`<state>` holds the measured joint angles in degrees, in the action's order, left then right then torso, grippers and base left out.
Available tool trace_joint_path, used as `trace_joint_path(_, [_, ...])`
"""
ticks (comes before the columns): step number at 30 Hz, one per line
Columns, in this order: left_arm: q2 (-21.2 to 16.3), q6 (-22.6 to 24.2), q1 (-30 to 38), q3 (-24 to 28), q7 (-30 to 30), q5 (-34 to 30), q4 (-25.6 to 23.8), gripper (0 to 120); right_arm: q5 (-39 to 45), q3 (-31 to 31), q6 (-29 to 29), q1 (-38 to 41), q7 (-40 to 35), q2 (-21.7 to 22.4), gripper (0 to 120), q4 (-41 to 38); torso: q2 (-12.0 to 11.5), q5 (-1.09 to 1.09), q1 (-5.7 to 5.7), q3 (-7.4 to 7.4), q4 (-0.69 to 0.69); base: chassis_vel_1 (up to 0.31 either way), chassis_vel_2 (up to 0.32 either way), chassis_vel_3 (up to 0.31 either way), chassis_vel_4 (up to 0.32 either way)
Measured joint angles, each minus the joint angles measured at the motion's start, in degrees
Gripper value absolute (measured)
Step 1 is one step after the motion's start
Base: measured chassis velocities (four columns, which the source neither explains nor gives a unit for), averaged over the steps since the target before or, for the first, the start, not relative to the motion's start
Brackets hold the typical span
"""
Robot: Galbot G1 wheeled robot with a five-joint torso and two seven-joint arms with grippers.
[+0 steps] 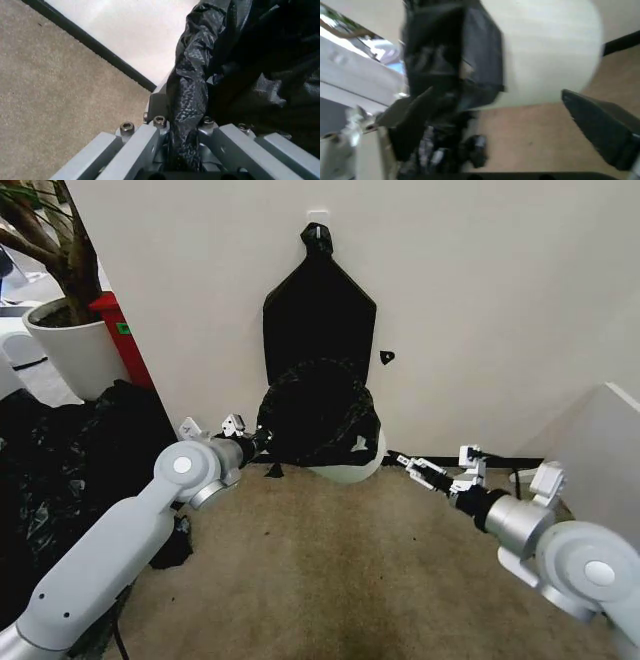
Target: Place the garbage bag over the trash bin.
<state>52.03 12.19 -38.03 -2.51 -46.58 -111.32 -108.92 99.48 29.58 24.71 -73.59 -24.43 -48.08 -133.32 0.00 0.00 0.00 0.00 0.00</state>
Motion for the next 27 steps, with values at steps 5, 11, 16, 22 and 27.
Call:
trace_joint_path(5, [0.15, -0.13, 0.01, 0.21, -0.07, -0.02, -0.04, 1, 5.83, -0.19, -0.35, 2.95, -3.36, -1.26, 100, -0.47, 0.0, 0.0, 0.0, 0.0, 0.01, 0.0, 0.0, 0.0, 0.0])
trace_joint_path(11, [0.76, -0.34, 0.14, 0.46, -0.38, -0.02, -0.59, 1, 3.88, -3.05, -0.43, 6.13, -4.02, -1.86, 100, 1.79, 0.0, 0.0, 0.0, 0.0, 0.0, 0.0, 0.0, 0.0, 0.0])
trace_joint_path(16, [0.68, -0.39, 0.52, 0.51, -0.79, -1.06, -1.47, 1, 0.24, -4.83, 0.15, 6.55, -3.39, -3.06, 100, 4.97, 0.0, 0.01, 0.0, 0.0, 0.02, 0.0, 0.0, 0.0, 0.0])
trace_joint_path(22, [-0.15, -0.39, 1.41, -0.08, -1.45, -5.27, -3.05, 1, 0.53, -1.93, 3.26, 3.54, 0.51, -3.62, 100, 9.03, 0.0, 0.01, 0.0, 0.0, 0.0, 0.0, 0.0, 0.0, 0.0])
trace_joint_path(27, [-0.19, -0.44, 2.03, -0.16, -1.66, -7.36, -3.95, 1, -1.0, -1.65, 3.68, 3.08, 4.67, -3.79, 100, 11.36, 0.0, 0.01, 0.0, 0.0, 0.0, 0.0, 0.0, 0.0, 0.0])
